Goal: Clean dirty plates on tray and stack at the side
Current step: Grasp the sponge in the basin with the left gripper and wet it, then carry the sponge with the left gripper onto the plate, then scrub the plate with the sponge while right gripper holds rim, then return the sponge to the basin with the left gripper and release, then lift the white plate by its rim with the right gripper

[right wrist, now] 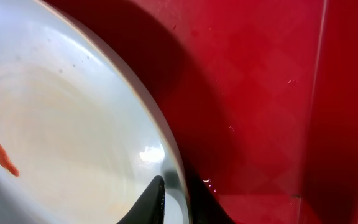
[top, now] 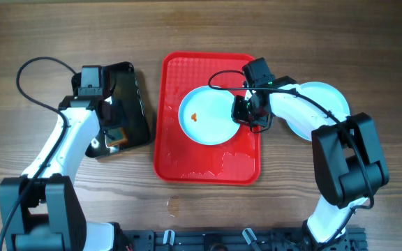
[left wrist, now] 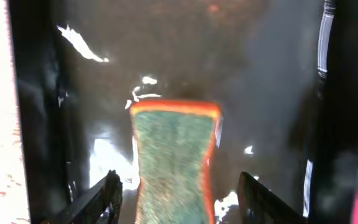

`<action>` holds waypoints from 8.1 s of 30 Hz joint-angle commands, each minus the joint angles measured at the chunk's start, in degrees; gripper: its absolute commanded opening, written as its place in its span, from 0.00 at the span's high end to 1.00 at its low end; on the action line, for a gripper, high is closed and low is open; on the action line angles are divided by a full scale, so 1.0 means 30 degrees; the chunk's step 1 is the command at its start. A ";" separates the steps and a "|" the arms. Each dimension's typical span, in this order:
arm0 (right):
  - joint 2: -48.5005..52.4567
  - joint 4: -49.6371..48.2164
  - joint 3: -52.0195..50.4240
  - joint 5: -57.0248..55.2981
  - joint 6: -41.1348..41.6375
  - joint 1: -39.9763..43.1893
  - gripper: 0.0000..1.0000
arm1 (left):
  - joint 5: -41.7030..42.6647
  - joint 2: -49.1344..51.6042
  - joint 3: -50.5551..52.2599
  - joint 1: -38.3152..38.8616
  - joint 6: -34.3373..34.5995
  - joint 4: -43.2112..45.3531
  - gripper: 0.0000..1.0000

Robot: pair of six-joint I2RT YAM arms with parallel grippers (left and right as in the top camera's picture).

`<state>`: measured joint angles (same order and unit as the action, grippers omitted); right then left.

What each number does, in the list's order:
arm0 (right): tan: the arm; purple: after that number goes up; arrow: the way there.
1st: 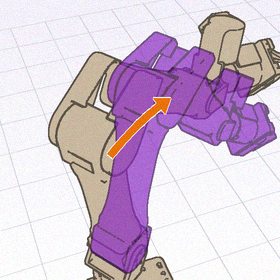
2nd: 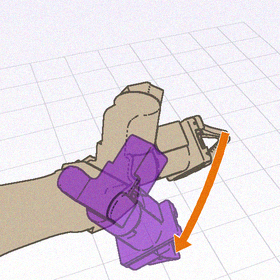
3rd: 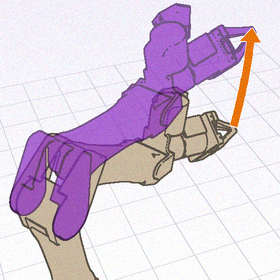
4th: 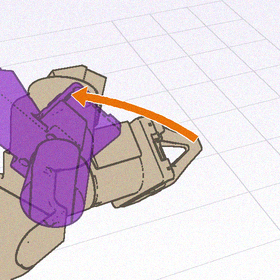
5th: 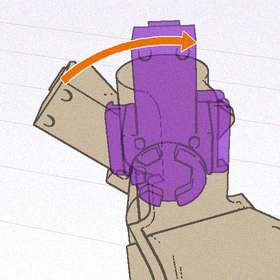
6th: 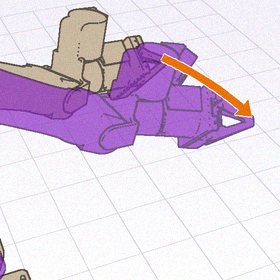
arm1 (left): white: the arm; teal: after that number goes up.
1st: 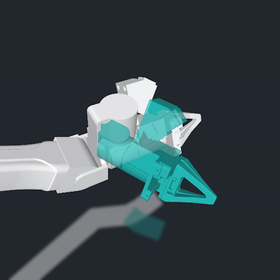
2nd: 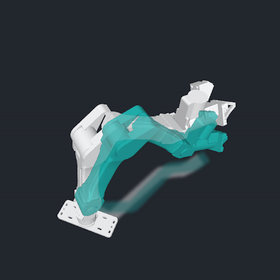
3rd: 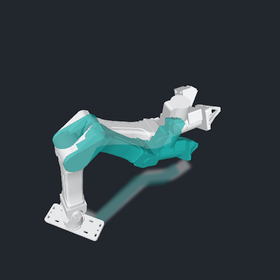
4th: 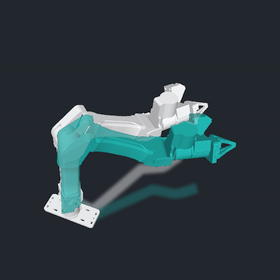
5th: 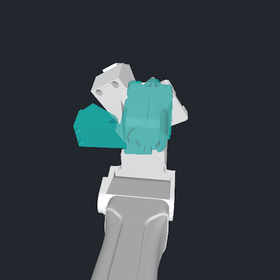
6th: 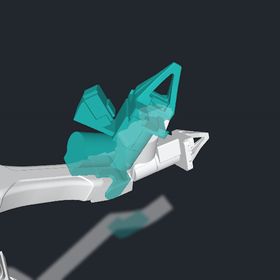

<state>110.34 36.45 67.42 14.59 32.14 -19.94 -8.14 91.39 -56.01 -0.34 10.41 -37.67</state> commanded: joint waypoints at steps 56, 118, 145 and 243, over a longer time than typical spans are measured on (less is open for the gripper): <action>0.0284 -0.1392 -0.0233 0.0087 -0.2229 -0.0117 0.96 | 0.7832 0.6186 -0.2506 0.8699 0.6615 0.7074 0.96; 0.0291 0.1282 -0.0233 -0.3716 -0.2229 -0.0153 0.95 | 0.2769 0.3009 -0.0641 -0.0109 0.1632 0.2820 0.96; -0.4809 0.0466 0.0714 -0.6564 -0.5741 -0.1253 0.96 | 0.0342 0.3009 0.1319 -0.0102 0.1661 0.4714 0.00; -0.7570 -0.2142 0.0707 -2.8953 -1.0717 -1.3238 0.96 | 0.0342 0.3009 0.1319 -0.0102 0.1661 0.4714 0.00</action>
<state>88.23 30.37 68.79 -69.73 0.05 -59.40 -6.20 100.18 -52.75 -0.49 15.73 -23.51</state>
